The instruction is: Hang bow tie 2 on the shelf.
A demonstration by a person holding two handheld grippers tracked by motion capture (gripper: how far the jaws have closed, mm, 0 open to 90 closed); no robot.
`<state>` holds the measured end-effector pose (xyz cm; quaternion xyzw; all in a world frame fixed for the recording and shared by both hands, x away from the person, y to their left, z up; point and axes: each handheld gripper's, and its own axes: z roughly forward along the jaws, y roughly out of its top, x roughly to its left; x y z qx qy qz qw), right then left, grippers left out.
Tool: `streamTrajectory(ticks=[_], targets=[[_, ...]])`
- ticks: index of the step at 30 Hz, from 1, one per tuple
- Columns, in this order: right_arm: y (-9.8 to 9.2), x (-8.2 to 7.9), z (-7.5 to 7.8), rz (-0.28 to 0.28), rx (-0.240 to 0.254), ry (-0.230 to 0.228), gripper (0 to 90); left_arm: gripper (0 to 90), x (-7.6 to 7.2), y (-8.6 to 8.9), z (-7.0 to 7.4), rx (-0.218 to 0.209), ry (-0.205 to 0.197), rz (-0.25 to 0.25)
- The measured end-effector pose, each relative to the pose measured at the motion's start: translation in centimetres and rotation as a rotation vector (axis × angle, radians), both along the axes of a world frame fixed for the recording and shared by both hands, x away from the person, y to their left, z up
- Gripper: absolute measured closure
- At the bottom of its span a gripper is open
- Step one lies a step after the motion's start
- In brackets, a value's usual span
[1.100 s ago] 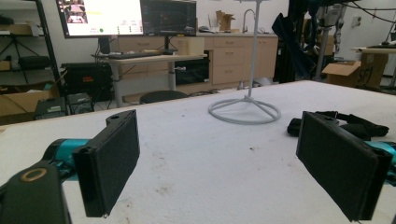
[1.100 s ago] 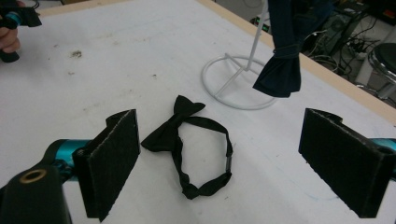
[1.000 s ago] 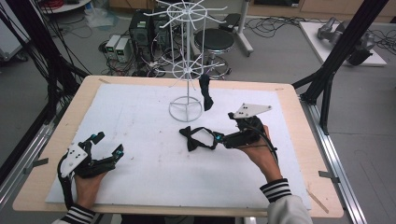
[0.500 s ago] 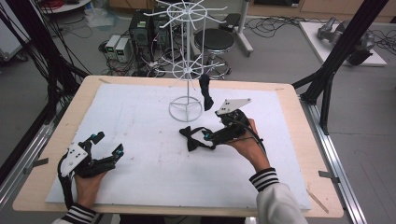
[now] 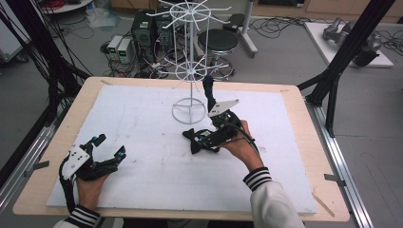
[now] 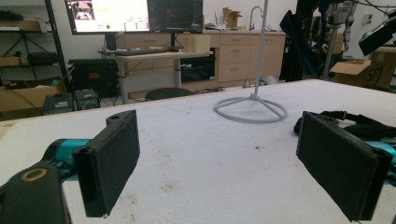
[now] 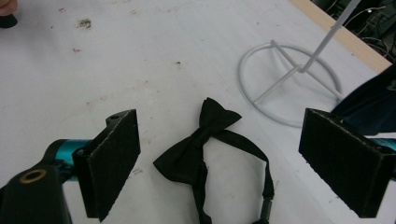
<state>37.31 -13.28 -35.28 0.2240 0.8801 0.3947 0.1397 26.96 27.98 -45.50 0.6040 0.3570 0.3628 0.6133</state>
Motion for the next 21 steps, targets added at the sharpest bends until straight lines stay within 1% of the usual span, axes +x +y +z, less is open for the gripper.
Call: streamTrajectory(ticks=[1, 4, 10, 12, 16, 17, 19, 20, 21], targets=[[0.4, 0.1, -0.3, 0.002, -0.015, 0.005, 11.8, 13.9, 0.0, 0.0, 0.0, 0.003, -0.002, 0.001], [0.9, 0.3, -0.6, 0.001, -0.037, 0.013, 11.8, 13.9, 0.0, 0.0, 0.0, 0.004, -0.003, 0.001], [1.6, 0.6, -1.2, -0.004, -0.063, 0.028, 11.8, 13.9, -0.1, 0.0, 0.0, 0.004, -0.004, 0.000], [2.0, 0.8, -1.5, -0.012, -0.077, 0.042, 11.9, 13.9, -0.1, 0.0, 0.0, 0.003, -0.006, 0.000], [2.5, 1.0, -1.8, -0.027, -0.092, 0.052, 11.9, 13.9, -0.1, 0.0, 0.0, -0.002, -0.011, 0.000], [2.9, 1.2, -2.0, -0.039, -0.096, 0.067, 12.0, 13.9, -0.1, 0.0, 0.0, -0.002, -0.011, 0.000], [3.0, 1.3, -2.1, -0.042, -0.099, 0.068, 12.1, 13.9, -0.1, 0.0, 0.0, -0.001, -0.012, 0.000], [3.4, 1.3, -2.3, -0.052, -0.111, 0.079, 12.1, 13.9, -0.1, 0.1, 0.0, 0.001, -0.010, 0.000], [3.4, 1.3, -2.3, -0.052, -0.111, 0.079, 12.1, 13.9, -0.1, 0.0, 0.0, 0.000, -0.010, 0.000]])
